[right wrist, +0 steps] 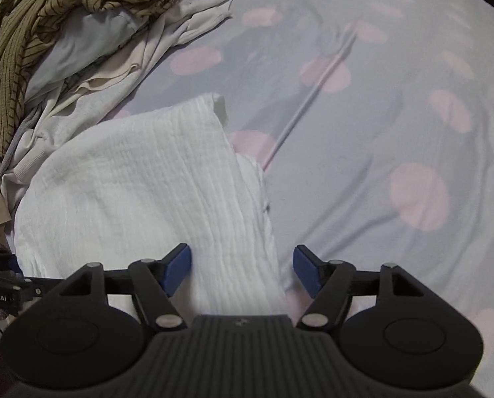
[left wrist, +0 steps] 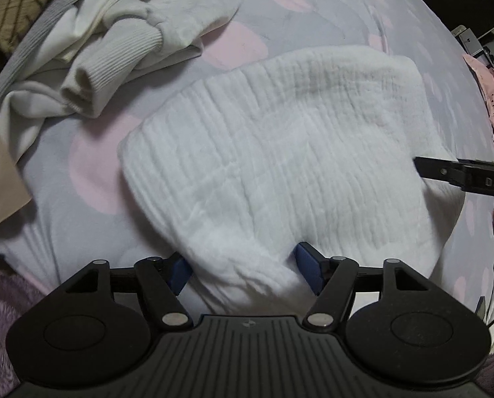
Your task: Fold clothes
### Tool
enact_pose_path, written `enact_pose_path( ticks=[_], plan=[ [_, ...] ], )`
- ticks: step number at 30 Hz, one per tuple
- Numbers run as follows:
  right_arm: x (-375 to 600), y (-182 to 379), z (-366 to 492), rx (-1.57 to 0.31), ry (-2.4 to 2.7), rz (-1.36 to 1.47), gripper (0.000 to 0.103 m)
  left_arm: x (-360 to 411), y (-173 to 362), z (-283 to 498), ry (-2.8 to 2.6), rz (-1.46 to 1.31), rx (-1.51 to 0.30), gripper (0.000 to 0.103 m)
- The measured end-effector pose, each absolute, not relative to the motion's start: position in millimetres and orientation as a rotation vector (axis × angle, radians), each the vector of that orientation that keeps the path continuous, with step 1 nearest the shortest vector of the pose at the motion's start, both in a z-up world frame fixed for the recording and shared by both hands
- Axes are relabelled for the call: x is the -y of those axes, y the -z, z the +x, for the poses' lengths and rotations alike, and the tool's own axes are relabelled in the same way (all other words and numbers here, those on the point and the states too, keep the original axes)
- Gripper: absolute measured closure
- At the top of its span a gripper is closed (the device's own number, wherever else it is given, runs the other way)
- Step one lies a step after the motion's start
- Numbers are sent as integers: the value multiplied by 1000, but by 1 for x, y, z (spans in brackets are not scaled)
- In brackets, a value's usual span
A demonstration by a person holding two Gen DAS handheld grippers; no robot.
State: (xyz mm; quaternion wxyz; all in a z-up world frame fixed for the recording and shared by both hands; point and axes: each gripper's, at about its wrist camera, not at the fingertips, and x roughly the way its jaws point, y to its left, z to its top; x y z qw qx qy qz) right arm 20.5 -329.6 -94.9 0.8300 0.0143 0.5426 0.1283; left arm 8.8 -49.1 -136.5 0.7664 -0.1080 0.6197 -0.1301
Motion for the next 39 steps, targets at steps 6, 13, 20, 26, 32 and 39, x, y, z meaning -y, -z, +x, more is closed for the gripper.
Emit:
enact_pose_path(
  ticks=[6,13,20,26,32,39],
  plan=[
    [335,116,39,-1214,-312,169,26,50,143,14,285,-260,-1332,34],
    [328,116,34,-1230,-326,251,58,55,140,11,343,-197,-1254,52],
    [316,92,14,-1177,-279,218,75,48,135,5,407,-234,-1193,78],
    [333,51,-15,-1079,-235,261,76,52,111,1,471,-224,-1109,82],
    [371,9,-64,-970,-148,311,76,79,76,0,610,-177,-1013,82],
    [443,-26,-140,-857,13,407,76,154,37,-11,828,-69,-949,82]
  ],
)
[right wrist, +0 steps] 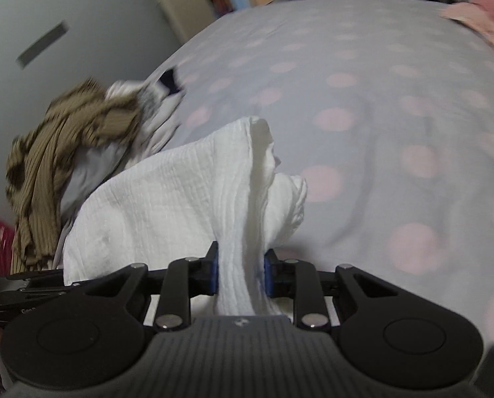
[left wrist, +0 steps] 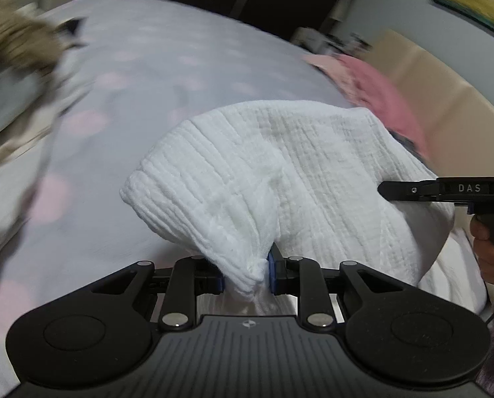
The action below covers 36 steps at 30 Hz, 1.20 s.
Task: Fold clothes
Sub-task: 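Pinch the white cloth bundle edge with both grippers together, then lift and carry the white bundle with both grippers toward the floral jeans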
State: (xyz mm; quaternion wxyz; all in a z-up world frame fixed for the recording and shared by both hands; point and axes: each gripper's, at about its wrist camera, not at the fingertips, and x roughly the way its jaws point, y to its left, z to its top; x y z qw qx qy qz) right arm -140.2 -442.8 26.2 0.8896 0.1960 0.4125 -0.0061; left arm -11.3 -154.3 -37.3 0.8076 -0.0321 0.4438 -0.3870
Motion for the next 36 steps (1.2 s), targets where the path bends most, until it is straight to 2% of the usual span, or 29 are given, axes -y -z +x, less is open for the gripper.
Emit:
enact_pose_path(
  ticks=[17,22,26,36],
  plan=[
    [651,-107,-384,-631,581,569,76,455,-23,-99,1424,140,-882,83],
    [665,-100,-442,-541,758,651,76,535,-31,-114,1517,257,-864,83],
    [663,-87,-481,-396,907,784,76,586,-31,-136,1615,387,-813,83],
    [625,-32,-510,-75,1229,963,76,684,-17,-179,1810,676,-693,83]
  ],
)
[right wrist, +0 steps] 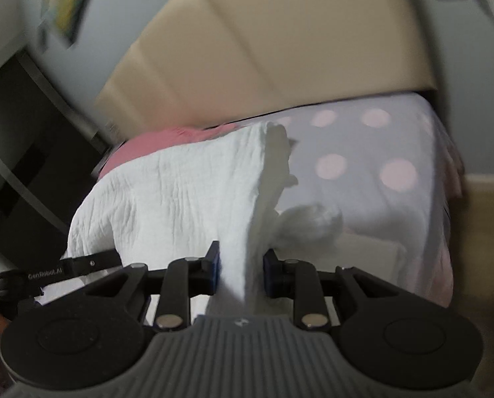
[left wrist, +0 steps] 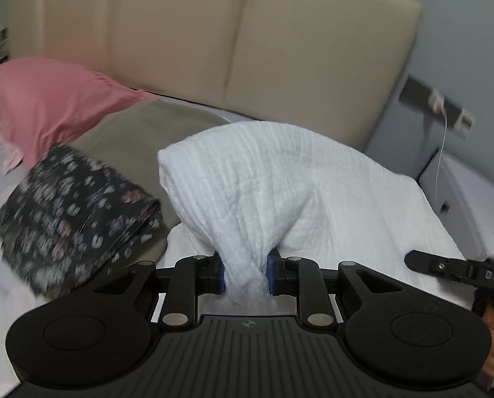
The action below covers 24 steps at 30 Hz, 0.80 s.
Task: Fold clothes
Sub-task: 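Lift and carry the white bundle with both grippers toward the floral jeans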
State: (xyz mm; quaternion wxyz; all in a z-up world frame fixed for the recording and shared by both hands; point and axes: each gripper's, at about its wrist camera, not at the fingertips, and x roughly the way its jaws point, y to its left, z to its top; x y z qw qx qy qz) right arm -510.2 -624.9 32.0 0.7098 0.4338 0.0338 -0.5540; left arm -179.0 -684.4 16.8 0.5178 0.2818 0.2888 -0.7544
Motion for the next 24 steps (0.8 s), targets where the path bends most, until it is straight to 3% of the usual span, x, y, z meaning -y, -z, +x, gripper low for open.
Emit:
enact_pose_path(
  ticks=[9,14,19,24],
  plan=[
    [658,3,-512,-167,1295,1010,78,714,36,-191,1844,794,-822,84],
    [661,34,-520,-327,1344,1085,78,712,67,-200,1858,829,-896,83],
    [658,48,-523,-372,1373,1122,78,710,92,-197,1789,799,-970,72],
    [667,64,-520,-440,1430,1107,78,690,85,-178,1740,751,-1003,51]
  ],
)
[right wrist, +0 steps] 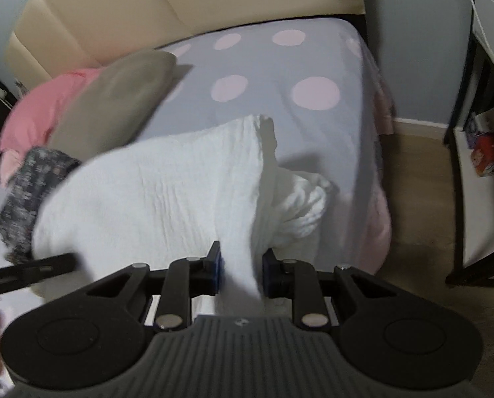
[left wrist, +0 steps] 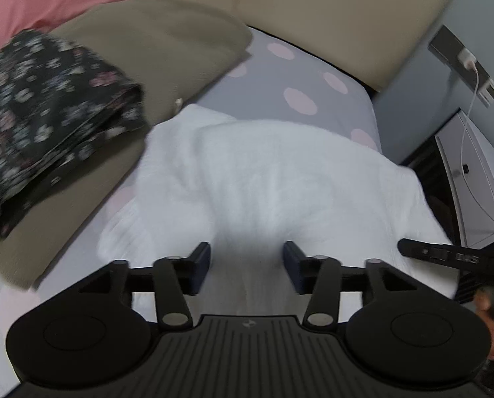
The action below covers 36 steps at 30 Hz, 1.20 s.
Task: Fold clothes
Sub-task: 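Lift and carry the white bundle with both grippers toward the floral jeans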
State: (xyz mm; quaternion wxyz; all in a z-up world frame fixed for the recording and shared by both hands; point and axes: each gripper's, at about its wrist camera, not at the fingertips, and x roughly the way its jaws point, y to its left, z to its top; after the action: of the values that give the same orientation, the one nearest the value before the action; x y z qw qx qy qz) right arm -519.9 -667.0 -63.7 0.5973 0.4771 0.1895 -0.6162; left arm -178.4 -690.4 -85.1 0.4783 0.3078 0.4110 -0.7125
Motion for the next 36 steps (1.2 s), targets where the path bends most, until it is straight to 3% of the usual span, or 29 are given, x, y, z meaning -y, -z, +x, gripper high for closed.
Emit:
enact_pose_path(
  ticks=[4,13,14,18,21,36],
  plan=[
    [672,77,-527,-449,1433,1152,78,669,93,-166,1703,730,-1066,42],
    [669,79,-530,-437,1426,1161,78,635,155,-146,1585,576,-1410,41],
    [668,79,-531,-435,1426,1164,78,634,159,-145,1580,547,-1440,42],
    [672,80,-532,-418,1418,1181,78,637,165,-143,1573,446,-1526,78],
    [669,76,-535,-397,1406,1202,78,636,153,-142,1580,439,-1494,90],
    [685,-11,-556,-233,1235,1256,80,672,-7,-139,1693,423,-1210,93]
  ],
)
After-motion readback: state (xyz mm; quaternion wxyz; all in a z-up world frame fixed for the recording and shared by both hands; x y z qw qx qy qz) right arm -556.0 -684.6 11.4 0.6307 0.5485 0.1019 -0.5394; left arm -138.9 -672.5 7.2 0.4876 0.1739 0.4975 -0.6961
